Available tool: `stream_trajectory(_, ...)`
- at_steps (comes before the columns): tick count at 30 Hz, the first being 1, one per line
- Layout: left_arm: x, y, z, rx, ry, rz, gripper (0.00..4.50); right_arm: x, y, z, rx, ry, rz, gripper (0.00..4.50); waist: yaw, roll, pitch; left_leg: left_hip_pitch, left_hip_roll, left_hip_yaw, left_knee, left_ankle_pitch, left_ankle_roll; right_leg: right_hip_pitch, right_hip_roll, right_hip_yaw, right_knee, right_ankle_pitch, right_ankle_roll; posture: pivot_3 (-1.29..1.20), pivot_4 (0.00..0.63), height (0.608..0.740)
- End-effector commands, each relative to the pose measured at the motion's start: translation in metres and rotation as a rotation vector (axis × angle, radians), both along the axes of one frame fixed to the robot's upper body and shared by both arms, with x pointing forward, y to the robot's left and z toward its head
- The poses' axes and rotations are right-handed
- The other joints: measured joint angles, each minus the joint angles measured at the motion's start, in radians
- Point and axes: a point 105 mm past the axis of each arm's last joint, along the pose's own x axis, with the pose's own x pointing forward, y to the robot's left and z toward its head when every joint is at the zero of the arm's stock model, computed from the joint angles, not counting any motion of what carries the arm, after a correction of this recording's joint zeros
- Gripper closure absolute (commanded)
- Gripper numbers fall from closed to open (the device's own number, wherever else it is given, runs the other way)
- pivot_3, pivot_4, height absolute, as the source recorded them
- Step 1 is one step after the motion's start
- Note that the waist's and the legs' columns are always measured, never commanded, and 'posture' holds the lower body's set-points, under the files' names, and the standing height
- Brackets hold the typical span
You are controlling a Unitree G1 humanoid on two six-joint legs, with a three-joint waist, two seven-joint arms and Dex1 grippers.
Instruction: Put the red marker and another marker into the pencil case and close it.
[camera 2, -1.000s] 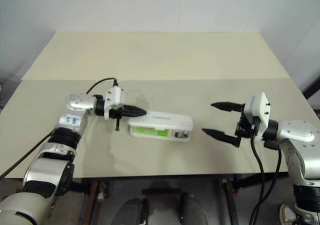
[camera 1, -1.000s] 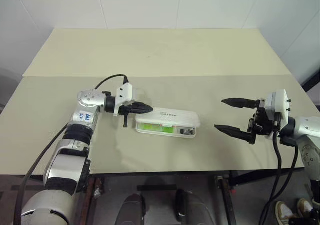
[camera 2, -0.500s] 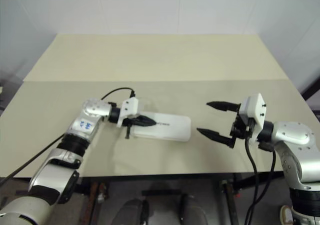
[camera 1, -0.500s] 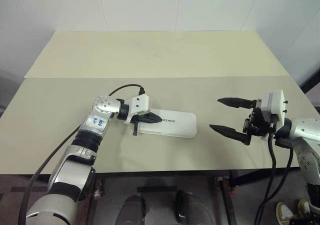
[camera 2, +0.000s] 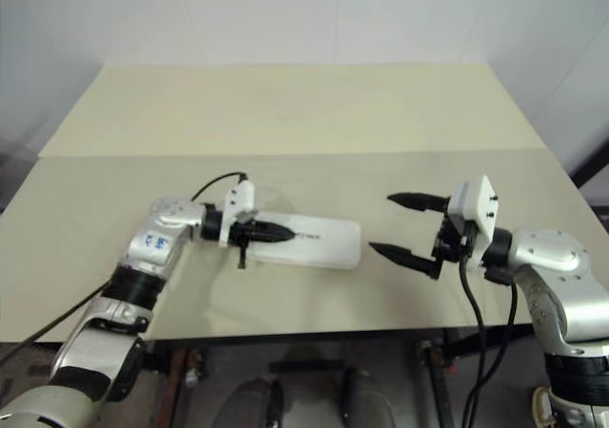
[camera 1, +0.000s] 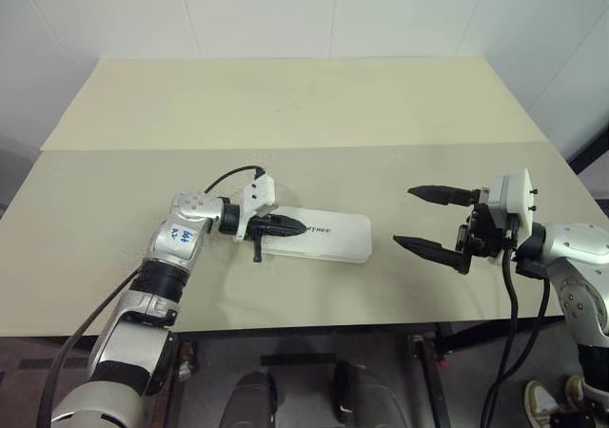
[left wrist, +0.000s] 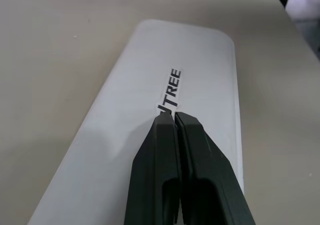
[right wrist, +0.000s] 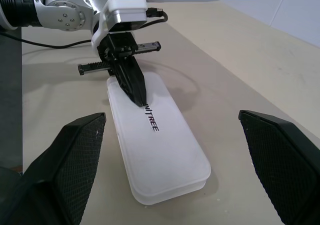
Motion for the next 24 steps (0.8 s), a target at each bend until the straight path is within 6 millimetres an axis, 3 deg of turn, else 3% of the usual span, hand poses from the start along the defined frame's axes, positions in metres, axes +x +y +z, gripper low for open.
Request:
stream_trajectory(1,-0.001,0.027,0.037,-0.164,-0.064,0.067,4.48,0.002,0.001,0.007,0.002,-0.033,0.02,0.0,-0.004,0.0,0.0,0.0,0.0,0.0,0.0,0.0,0.0,-0.001,0.0,0.0,0.0,0.0,0.0,0.0,0.15,0.74)
stream_trajectory(8,-0.022,0.075,0.037,-0.19,-0.1,0.149,4.48,0.006,-0.012,0.008,-0.015,-0.025,0.007,0.0,-0.012,0.0,0.0,0.001,0.001,0.0,-0.002,-0.001,-0.001,-0.001,0.0,0.0,0.0,0.0,0.0,0.0,0.15,0.74)
stream_trajectory(9,-0.027,0.082,0.036,-0.187,-0.095,0.157,4.3,0.007,-0.013,0.008,-0.017,-0.025,0.004,0.0,-0.012,0.0,0.0,0.0,0.001,0.0,-0.002,-0.001,-0.002,-0.001,0.0,0.0,0.0,0.0,0.0,0.0,0.15,0.74)
stream_trajectory(12,-0.041,0.099,0.037,-0.19,-0.121,0.187,3.57,0.009,-0.019,0.007,-0.022,-0.026,-0.011,0.0,-0.014,0.0,0.0,0.0,0.002,0.0,-0.002,-0.001,-0.002,-0.001,0.0,-0.001,0.0,0.0,-0.001,0.0,0.15,0.74)
stream_trajectory(22,-0.058,0.113,0.05,-0.216,-0.212,0.291,0.02,0.021,-0.029,0.007,-0.006,-0.062,-0.039,0.0,-0.009,0.0,0.0,0.001,0.004,0.001,-0.002,-0.002,-0.004,-0.001,0.001,-0.001,-0.001,-0.001,-0.002,0.0,0.15,0.74)
stream_trajectory(24,-0.06,0.111,0.051,-0.214,-0.22,0.296,0.02,0.022,-0.03,0.005,-0.013,-0.065,-0.035,0.0,-0.008,0.0,0.0,0.001,0.005,0.001,-0.003,-0.003,-0.004,-0.001,0.002,-0.001,-0.001,-0.002,-0.003,0.0,0.15,0.74)
